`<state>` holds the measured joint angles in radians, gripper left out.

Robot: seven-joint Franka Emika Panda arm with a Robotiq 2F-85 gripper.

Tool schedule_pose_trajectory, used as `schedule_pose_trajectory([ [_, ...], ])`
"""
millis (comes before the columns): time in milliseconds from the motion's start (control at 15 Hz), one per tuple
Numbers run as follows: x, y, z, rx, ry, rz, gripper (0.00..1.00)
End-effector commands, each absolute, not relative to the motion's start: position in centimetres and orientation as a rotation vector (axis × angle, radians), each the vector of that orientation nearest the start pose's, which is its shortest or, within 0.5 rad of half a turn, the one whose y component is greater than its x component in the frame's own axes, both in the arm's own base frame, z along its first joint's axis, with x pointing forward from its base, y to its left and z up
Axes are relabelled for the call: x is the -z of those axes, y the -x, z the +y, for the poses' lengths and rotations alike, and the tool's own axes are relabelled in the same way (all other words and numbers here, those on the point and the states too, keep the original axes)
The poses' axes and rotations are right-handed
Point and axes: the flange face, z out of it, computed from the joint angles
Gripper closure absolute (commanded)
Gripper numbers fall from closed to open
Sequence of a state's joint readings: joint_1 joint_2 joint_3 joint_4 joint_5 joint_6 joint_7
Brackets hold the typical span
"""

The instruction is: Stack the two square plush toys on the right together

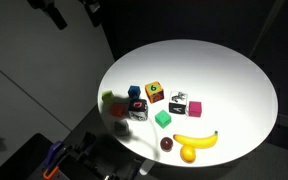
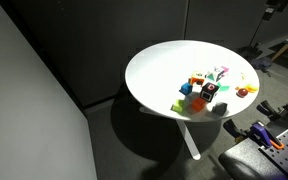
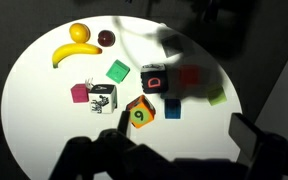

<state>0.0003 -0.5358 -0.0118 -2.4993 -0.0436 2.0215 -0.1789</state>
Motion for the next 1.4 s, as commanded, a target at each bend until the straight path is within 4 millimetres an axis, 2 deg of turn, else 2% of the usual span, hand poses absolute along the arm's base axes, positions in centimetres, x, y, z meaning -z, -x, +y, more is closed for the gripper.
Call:
schedule_pose_trajectory([
  [0, -47.0, -43.6, -0.7, 0.048, 3.184, -0.272, 0.00],
  [267, -45.2, -47.8, -1.0, -0.014, 3.186, -0.296, 0.00],
  [733, -40.9, -54.1, -1.5, -0.012, 3.168, -0.535, 0.00],
  [1333, -33.7, -58.9, -2.7, -0.008, 3.067, -0.888, 0.00],
])
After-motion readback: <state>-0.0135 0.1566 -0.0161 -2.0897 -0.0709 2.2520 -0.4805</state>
